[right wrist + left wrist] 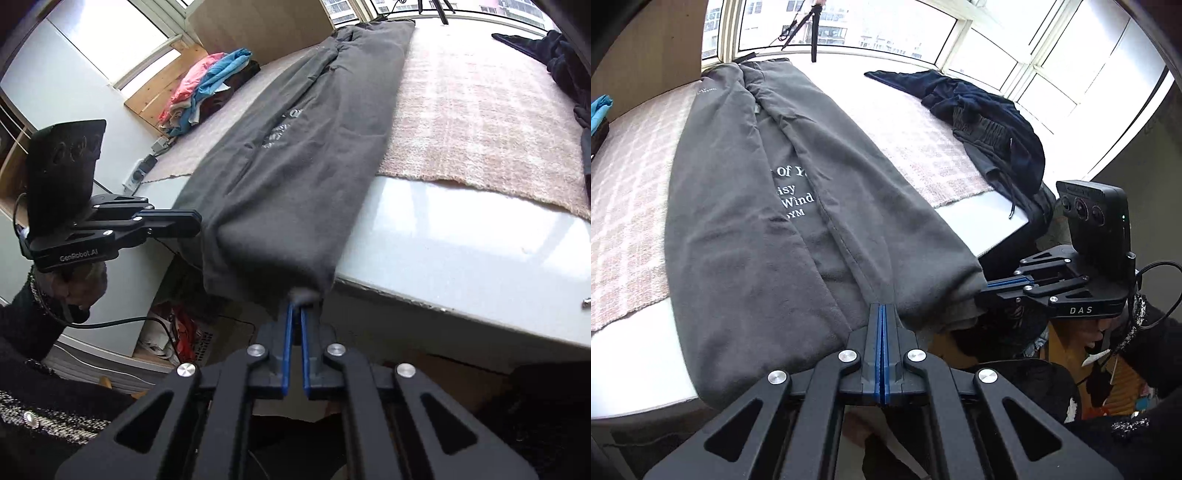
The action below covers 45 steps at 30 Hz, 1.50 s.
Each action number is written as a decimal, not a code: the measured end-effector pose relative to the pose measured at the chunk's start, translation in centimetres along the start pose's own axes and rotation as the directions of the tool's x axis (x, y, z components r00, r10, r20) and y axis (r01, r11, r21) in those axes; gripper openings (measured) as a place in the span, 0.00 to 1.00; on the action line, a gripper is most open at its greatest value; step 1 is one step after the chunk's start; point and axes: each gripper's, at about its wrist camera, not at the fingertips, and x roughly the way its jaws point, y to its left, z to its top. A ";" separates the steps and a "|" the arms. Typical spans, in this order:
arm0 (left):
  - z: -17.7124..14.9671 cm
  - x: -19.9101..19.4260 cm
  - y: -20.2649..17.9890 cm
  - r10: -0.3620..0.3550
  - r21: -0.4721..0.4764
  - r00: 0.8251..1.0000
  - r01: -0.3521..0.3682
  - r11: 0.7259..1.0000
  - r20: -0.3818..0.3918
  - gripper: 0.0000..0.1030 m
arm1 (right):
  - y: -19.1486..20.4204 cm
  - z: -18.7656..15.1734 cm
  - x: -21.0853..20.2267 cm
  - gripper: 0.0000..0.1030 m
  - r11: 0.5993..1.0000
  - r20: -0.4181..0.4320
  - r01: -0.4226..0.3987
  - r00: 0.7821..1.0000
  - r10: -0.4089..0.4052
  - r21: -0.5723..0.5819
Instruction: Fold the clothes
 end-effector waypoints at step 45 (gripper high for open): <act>-3.7 2.2 1.1 0.015 -0.078 0.988 -0.028 0.997 -0.154 0.06 | 1.0 -0.6 2.9 0.04 0.964 -0.264 0.213 0.932 -0.249 -0.158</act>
